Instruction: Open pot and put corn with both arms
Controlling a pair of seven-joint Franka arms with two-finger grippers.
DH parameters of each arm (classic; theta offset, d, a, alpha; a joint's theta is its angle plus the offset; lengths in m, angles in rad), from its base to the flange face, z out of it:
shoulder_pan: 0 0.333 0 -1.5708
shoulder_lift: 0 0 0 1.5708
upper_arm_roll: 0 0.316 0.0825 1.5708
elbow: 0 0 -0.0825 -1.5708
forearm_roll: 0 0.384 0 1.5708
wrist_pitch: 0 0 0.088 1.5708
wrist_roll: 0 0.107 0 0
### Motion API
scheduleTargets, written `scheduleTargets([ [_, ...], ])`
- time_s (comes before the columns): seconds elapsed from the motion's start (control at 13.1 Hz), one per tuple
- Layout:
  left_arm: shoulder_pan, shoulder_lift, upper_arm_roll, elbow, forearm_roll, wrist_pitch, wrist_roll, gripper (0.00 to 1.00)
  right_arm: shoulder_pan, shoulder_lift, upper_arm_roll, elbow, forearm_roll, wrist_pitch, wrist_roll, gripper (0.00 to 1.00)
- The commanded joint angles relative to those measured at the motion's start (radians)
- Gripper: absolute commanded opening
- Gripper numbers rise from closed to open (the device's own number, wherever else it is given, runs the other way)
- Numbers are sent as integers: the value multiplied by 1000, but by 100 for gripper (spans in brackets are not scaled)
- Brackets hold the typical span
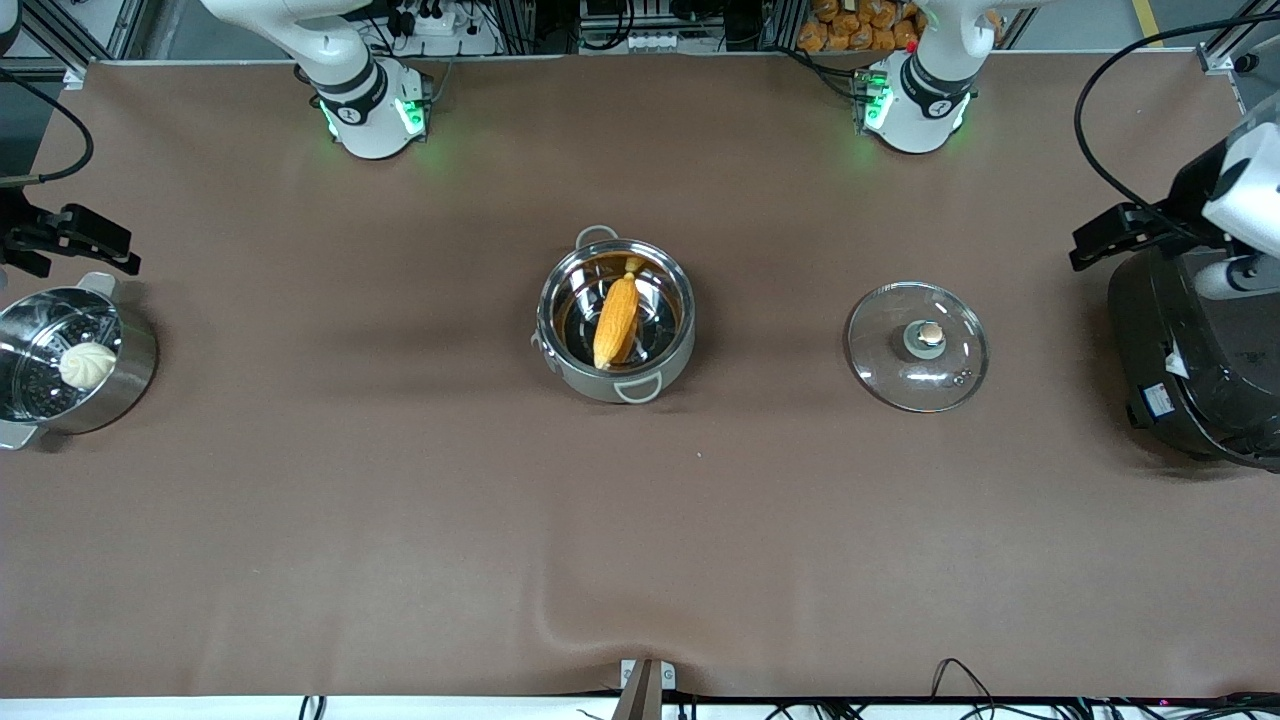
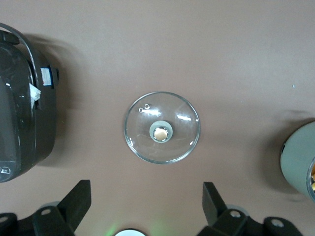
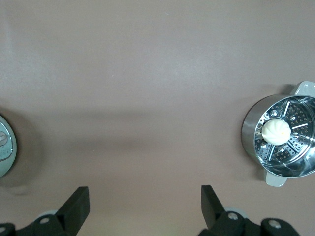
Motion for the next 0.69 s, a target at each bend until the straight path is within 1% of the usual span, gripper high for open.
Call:
scheduleTargets([
  [0.0,-38,-16,9,-23,-17,-14,12,100,-2,-21,6,-22,-8,25,2,100],
  [0.08,-44,-29,8,-43,-11,-6,12,100,-2,-19,6,-22,-8,39,2,100],
  [0.31,-41,-31,11,-43,-13,13,24,100,-2,-16,7,-22,-1,59,17,100],
  [0.46,-38,-37,12,-37,-19,14,26,100,-1,-16,8,-22,47,57,27,100],
  [0.61,-40,-34,12,-36,-13,14,26,100,-1,-18,8,-22,52,57,28,100],
])
